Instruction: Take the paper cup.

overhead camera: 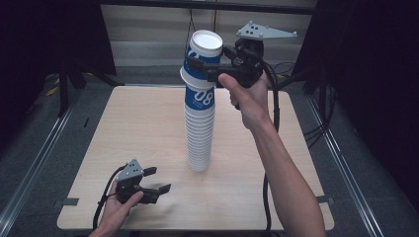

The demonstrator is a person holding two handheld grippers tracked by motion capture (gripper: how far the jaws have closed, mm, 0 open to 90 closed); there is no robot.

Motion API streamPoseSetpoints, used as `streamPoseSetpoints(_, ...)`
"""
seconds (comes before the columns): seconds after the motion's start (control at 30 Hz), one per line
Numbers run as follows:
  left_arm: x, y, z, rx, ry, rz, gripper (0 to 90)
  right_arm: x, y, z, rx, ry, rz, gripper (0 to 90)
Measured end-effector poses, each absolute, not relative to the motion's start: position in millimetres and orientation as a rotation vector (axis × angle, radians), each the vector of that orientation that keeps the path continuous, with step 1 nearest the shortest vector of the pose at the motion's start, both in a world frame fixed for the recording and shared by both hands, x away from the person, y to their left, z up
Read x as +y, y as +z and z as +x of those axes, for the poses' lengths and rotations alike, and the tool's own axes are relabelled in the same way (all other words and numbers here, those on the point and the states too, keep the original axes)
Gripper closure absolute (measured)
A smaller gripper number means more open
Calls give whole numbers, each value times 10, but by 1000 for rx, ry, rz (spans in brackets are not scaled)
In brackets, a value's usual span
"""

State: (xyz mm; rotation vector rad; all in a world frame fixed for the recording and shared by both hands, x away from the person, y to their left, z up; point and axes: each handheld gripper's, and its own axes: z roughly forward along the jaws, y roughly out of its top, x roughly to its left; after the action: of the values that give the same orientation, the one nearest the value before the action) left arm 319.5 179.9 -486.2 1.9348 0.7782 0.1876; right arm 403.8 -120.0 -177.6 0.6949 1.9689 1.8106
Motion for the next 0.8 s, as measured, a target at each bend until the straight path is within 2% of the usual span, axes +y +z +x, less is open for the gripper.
streamPoseSetpoints(0.17,1772,-4871,3197,768,236,1954,158,-1214,-1752,4028,1968,1810,687,271)
streamPoseSetpoints(0.3,1780,-4866,3203,778,205,1946,158,-1251,-1731,4016,1958,1820,684,271)
streamPoseSetpoints(0.43,1792,-4859,3228,775,115,1918,158,-1302,-1703,3992,1949,1820,688,270)
streamPoseSetpoints(0.63,1804,-4861,3271,788,90,1892,158,-1415,-1627,3901,1936,1817,673,271)
streamPoseSetpoints(0.8,1805,-4853,3267,799,120,1908,159,-1551,-1580,3838,1917,1801,675,271)
